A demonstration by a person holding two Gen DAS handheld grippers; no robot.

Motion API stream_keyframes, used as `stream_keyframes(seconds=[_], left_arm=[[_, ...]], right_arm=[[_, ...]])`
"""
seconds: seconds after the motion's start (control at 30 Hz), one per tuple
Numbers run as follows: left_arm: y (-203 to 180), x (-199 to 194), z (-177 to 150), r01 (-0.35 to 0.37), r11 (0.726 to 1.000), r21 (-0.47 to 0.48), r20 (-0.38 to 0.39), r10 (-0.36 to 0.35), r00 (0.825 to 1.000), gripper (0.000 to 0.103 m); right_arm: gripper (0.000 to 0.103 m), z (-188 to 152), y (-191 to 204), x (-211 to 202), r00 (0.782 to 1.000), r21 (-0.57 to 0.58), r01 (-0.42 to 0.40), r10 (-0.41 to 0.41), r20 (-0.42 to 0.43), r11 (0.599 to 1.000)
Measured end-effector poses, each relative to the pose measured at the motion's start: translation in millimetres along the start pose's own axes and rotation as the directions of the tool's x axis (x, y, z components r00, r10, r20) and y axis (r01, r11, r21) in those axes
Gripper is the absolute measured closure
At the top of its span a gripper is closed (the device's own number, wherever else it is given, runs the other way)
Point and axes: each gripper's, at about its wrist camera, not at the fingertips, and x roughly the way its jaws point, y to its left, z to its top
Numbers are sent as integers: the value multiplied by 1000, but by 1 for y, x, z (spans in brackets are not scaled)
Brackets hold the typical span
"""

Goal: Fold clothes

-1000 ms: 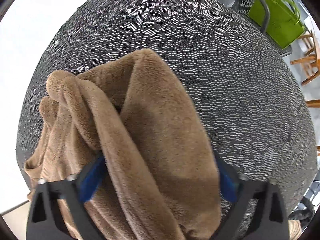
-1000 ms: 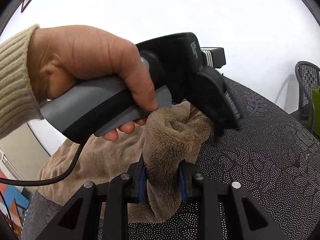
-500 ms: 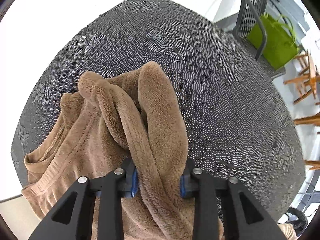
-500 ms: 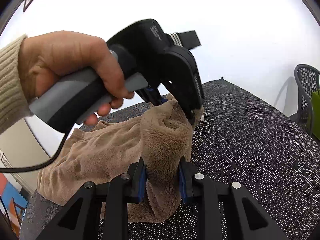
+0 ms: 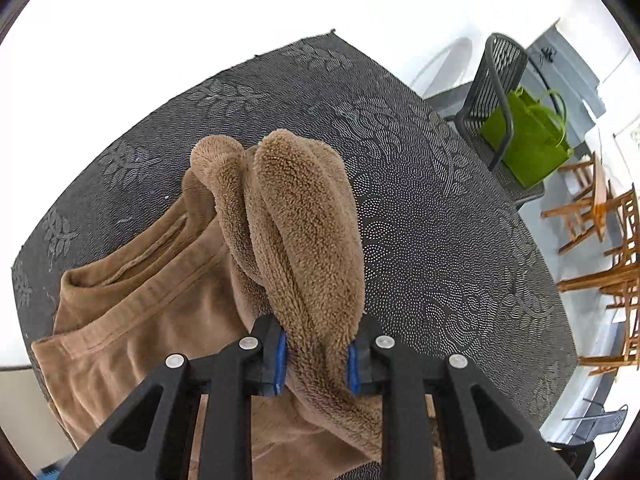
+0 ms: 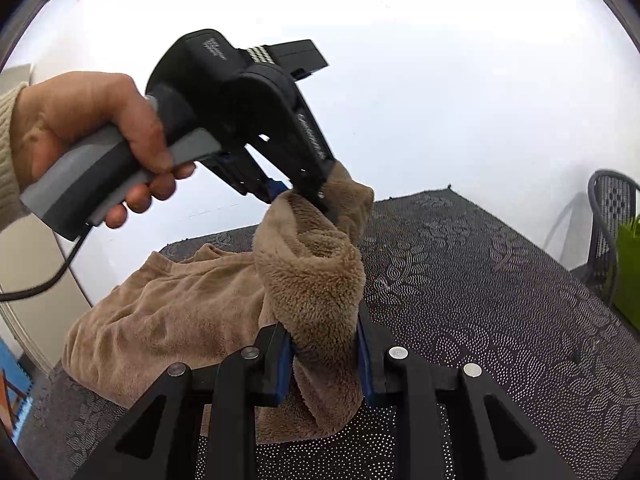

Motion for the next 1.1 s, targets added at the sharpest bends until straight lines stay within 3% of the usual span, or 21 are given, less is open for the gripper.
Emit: stream_keyframes(seconds=[0.37, 0.63, 0.9, 1.1], left_arm=[[65, -19, -6, 74, 994, -84, 103, -65, 993, 78], [117, -48, -23, 122, 983, -136, 179, -97, 979, 78], [189, -79, -61, 145, 965, -219, 244, -89, 966, 78], [247, -86, -100, 167, 936, -309, 281, -78, 957, 78]], right_arm=[[75, 7, 25, -13, 999, -65, -9, 11, 37, 998], [75, 21, 71, -17, 995, -121, -53, 63, 81, 991], [75, 22, 143, -9, 983, -227, -141, 163, 82, 964], [75, 13, 198, 2, 970, -309, -208, 237, 58, 928]])
